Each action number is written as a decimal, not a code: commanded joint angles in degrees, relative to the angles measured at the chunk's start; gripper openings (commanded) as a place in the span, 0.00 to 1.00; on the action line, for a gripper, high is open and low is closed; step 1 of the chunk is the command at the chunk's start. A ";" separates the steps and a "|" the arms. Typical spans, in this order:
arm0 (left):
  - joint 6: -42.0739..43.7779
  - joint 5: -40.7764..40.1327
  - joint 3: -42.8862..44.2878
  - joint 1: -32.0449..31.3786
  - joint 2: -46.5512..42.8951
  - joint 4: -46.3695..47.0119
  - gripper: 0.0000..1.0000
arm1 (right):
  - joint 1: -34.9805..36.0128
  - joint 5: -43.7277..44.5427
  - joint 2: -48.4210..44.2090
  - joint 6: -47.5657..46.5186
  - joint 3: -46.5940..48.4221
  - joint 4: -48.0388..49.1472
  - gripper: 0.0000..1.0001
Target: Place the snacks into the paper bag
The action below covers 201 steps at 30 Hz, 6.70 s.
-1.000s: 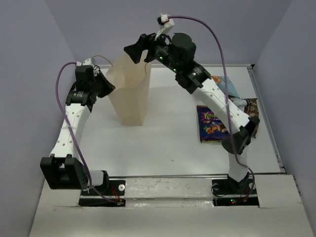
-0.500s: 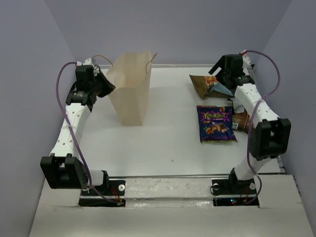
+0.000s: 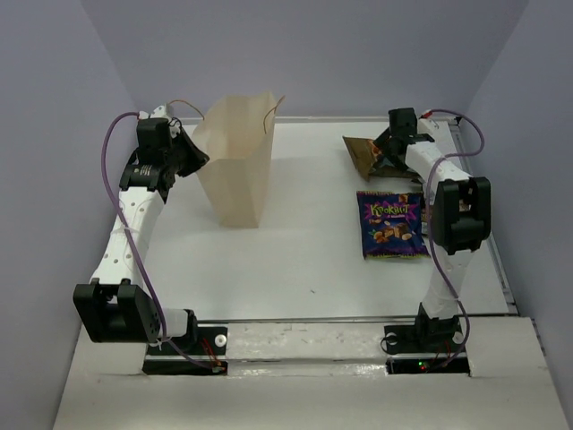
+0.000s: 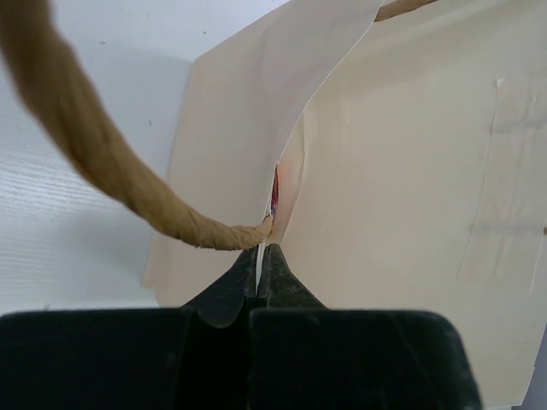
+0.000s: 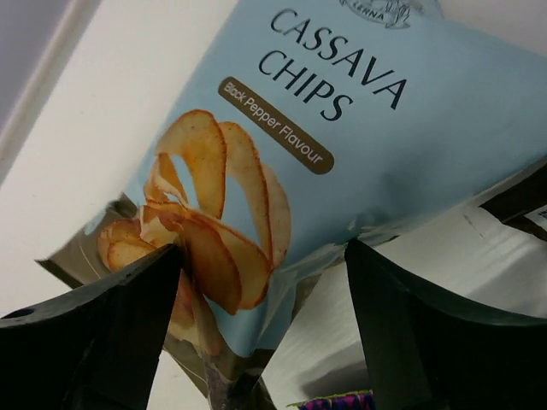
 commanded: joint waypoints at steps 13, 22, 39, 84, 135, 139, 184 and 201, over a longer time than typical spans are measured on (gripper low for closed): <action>0.50 0.47 3.11 -0.20 0.04 2.22 0.00 | -0.44 -5.32 -7.57 -14.07 -0.69 8.72 0.01; 0.94 0.38 2.85 -0.20 0.22 2.39 0.00 | 6.93 -9.20 -16.12 -28.22 13.16 16.91 0.01; -0.02 0.21 1.52 -0.20 0.13 4.15 0.00 | 34.98 -26.25 6.90 -35.70 46.77 45.30 0.01; -2.93 2.67 3.63 5.34 2.67 5.30 0.00 | 38.23 -27.58 -2.32 -60.15 33.13 14.36 1.00; -3.28 4.16 5.83 4.99 3.20 6.70 0.00 | -2.29 -37.93 -30.09 -22.61 -34.02 -4.98 0.01; -2.93 4.07 6.01 4.99 3.20 6.62 0.00 | -0.79 -41.54 -34.74 -22.08 -26.82 -4.19 0.01; -3.80 1.88 5.66 5.25 5.75 8.02 0.00 | 40.25 -17.81 -3.19 -31.04 26.03 42.66 0.01; -3.89 2.58 6.53 5.52 7.60 8.20 0.00 | 41.84 -24.85 -1.64 -41.59 26.52 22.30 0.01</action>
